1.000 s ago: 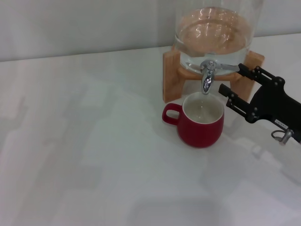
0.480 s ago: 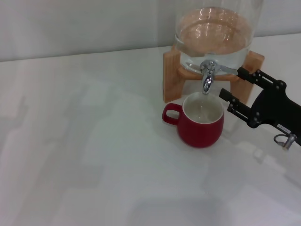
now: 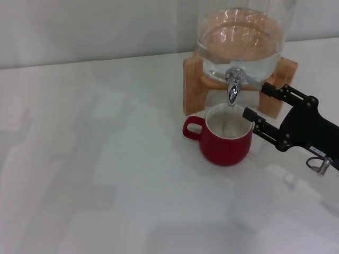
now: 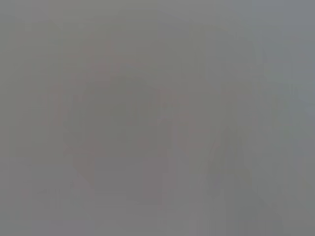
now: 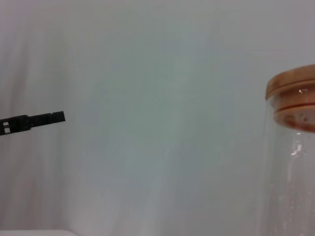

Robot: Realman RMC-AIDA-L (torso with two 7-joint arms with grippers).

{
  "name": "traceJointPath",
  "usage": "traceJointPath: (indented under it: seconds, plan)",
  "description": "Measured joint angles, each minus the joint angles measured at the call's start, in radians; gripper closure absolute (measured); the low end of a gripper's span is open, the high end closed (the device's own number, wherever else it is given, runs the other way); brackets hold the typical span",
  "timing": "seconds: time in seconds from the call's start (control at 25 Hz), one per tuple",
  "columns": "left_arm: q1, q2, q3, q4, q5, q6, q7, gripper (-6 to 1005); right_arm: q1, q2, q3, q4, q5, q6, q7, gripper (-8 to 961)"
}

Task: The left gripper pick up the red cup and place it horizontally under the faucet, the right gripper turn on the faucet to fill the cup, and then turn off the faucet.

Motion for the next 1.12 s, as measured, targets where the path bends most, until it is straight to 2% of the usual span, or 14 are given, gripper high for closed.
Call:
traceJointPath:
  seconds: [1.12]
  plan:
    - [-0.003, 0.0, 0.003, 0.003, 0.0, -0.003, 0.0, 252, 0.011, 0.024, 0.05, 0.005, 0.016, 0.008, -0.019, 336]
